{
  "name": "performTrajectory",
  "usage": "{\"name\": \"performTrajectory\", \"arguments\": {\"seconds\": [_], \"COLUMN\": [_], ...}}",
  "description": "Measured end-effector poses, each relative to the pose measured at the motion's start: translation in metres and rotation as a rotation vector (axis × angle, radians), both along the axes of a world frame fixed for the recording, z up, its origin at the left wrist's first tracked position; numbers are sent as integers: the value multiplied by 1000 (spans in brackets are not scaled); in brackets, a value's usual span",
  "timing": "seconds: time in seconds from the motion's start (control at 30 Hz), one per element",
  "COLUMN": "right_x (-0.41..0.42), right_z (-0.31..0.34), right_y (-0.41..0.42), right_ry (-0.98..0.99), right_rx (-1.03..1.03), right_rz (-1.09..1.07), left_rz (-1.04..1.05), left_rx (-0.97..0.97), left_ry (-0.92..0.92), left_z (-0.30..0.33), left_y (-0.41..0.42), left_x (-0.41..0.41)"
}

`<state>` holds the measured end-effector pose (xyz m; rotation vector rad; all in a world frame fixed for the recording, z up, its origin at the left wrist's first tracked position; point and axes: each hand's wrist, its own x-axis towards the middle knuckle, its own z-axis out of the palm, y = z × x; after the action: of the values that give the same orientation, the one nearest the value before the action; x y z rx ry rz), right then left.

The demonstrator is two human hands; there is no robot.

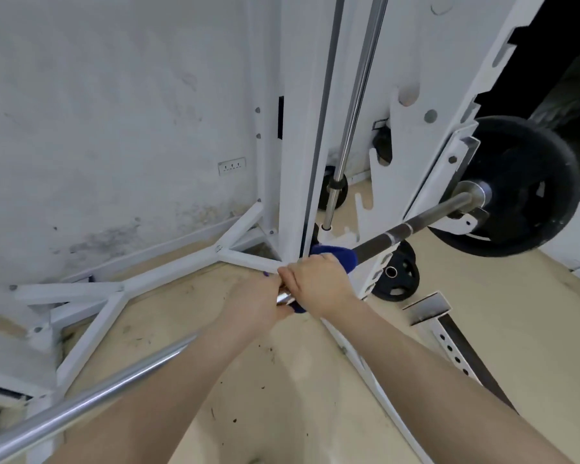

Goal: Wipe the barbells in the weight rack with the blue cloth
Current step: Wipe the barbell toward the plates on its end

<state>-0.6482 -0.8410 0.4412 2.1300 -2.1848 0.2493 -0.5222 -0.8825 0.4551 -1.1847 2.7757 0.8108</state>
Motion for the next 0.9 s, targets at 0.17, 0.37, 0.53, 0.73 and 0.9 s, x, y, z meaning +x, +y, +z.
{"name": "performTrajectory", "arguments": {"seconds": [0.17,0.37,0.53,0.73,0.9], "right_x": [-31,-17,-61,-99,-85], "right_z": [-7,-14,-9,-11,-18], "right_y": [6,2,7,5,7], "right_ry": [54,-50,16,-25,23], "right_rx": [-191,-217,-206,-190,-299], "right_rz": [-95,-146,31,-136,139], "left_rz": [49,87,114,143,141], "left_rx": [25,-71,-15,-92,-131], "left_ry": [23,4,100,36,23], "left_z": [4,9,17,18,13], "left_y": [-2,4,10,22,29], "left_x": [3,-4,-21,-44,-65]}}
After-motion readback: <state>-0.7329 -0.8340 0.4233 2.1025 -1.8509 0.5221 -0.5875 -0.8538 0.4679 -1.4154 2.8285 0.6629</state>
